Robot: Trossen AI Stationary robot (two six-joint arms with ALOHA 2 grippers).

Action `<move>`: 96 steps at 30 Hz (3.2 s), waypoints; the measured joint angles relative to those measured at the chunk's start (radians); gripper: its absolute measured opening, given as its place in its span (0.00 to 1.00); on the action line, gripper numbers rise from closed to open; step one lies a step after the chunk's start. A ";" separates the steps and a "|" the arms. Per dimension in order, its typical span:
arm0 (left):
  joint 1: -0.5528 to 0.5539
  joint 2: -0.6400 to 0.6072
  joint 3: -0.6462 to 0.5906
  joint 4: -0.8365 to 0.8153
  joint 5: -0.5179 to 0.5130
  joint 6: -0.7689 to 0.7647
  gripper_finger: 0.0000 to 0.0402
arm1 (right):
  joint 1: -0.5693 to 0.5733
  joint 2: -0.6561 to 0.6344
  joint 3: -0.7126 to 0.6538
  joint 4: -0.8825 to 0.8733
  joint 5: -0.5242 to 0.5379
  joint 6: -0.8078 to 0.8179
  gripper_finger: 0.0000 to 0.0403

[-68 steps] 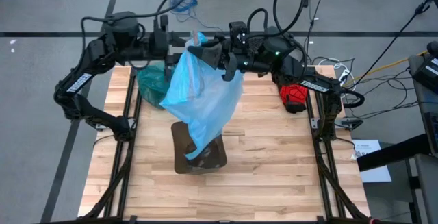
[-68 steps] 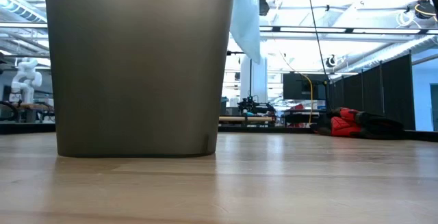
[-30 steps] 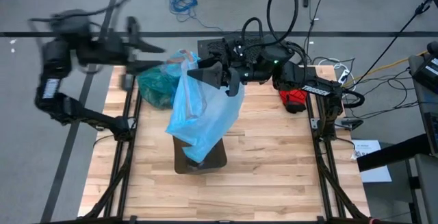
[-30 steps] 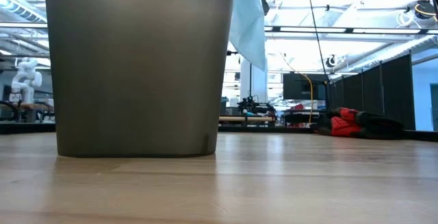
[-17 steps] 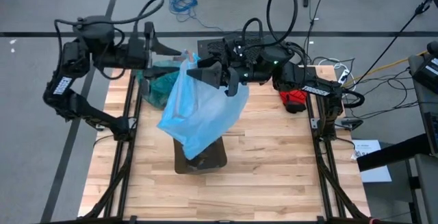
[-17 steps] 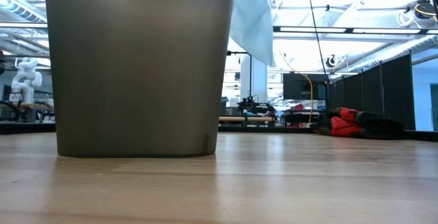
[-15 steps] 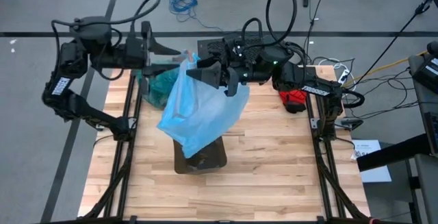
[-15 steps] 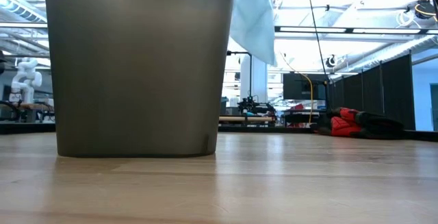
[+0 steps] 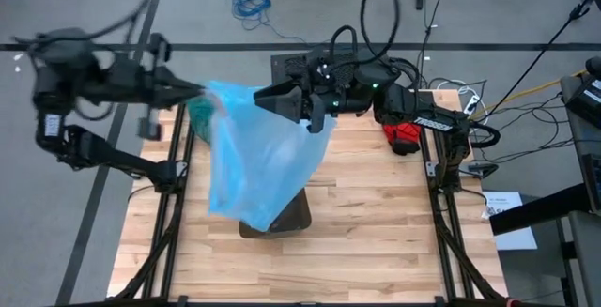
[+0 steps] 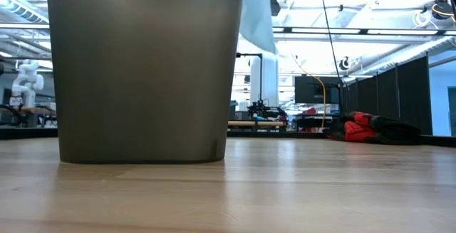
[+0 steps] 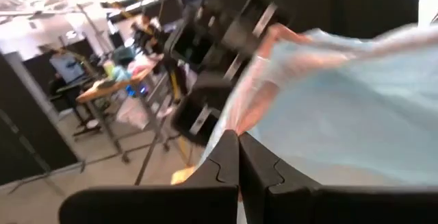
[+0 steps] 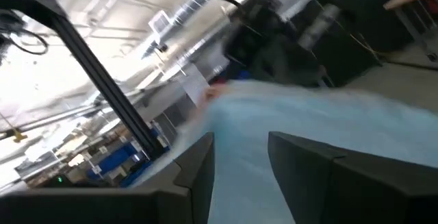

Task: Place trash/remove bag and relplace
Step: Insert the new blue trash bag into the trash bin

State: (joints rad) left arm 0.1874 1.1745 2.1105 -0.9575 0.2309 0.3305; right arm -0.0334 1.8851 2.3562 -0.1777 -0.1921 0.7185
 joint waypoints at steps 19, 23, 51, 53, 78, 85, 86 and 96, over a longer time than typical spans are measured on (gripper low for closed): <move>-0.007 0.058 0.000 -0.231 -0.064 -0.061 0.00 | 0.151 0.000 0.001 -0.176 0.232 0.054 0.39; -0.007 0.080 -0.001 -0.270 -0.086 -0.040 0.00 | 0.185 0.000 0.001 -0.303 0.378 0.087 0.39; -0.120 -0.008 -0.001 -0.147 -0.043 -0.221 0.00 | 0.306 0.222 -0.001 -0.758 0.447 0.442 0.00; -0.131 -0.019 -0.001 -0.148 -0.042 -0.232 0.00 | 0.307 0.242 0.000 -0.797 0.439 0.459 0.00; -0.184 -0.060 -0.001 -0.113 -0.051 -0.273 0.00 | 0.366 0.051 0.002 -0.751 0.364 0.047 0.05; -0.183 -0.066 0.000 -0.113 -0.065 -0.273 0.00 | 0.431 0.127 0.001 -0.845 0.213 0.009 0.02; -0.183 -0.066 0.000 -0.113 -0.065 -0.273 0.00 | 0.424 0.141 0.000 -0.845 0.209 0.007 0.01; -0.183 -0.064 0.000 -0.118 -0.083 -0.273 0.00 | 0.247 0.278 -0.001 -0.832 0.186 -0.024 0.00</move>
State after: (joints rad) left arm 0.0040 1.1103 2.1109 -1.0752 0.1482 0.0578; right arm 0.2139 2.1627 2.3554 -1.0094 -0.0061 0.6947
